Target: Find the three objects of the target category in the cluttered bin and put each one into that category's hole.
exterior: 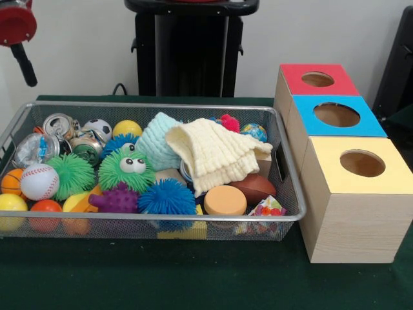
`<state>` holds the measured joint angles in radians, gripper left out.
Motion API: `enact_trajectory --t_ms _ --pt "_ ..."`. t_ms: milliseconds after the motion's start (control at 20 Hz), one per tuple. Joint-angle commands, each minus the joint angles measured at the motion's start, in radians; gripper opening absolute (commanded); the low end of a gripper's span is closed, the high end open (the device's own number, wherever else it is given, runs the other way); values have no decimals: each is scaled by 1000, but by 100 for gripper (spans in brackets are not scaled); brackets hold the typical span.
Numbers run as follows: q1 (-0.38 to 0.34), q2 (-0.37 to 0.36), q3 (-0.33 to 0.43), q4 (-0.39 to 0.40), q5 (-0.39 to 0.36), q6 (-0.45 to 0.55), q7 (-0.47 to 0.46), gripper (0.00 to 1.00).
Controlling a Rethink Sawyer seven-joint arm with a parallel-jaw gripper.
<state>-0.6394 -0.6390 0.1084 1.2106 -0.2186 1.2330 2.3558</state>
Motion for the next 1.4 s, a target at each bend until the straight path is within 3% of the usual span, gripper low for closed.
enact_trajectory --t_ms 50,400,900,1000,1100,1200,1400 --pt "-6 57 92 108 19 -116 -114 100" --pt "32 13 69 156 32 -127 -53 100" --pt "18 92 93 57 21 -104 -112 100" --pt "17 115 100 14 -21 -150 -159 100" --pt "-21 119 154 20 -58 -315 -277 100" --pt "-54 133 213 1 -75 -318 -415 100" --pt "-67 142 261 -34 -103 -233 -518 100"
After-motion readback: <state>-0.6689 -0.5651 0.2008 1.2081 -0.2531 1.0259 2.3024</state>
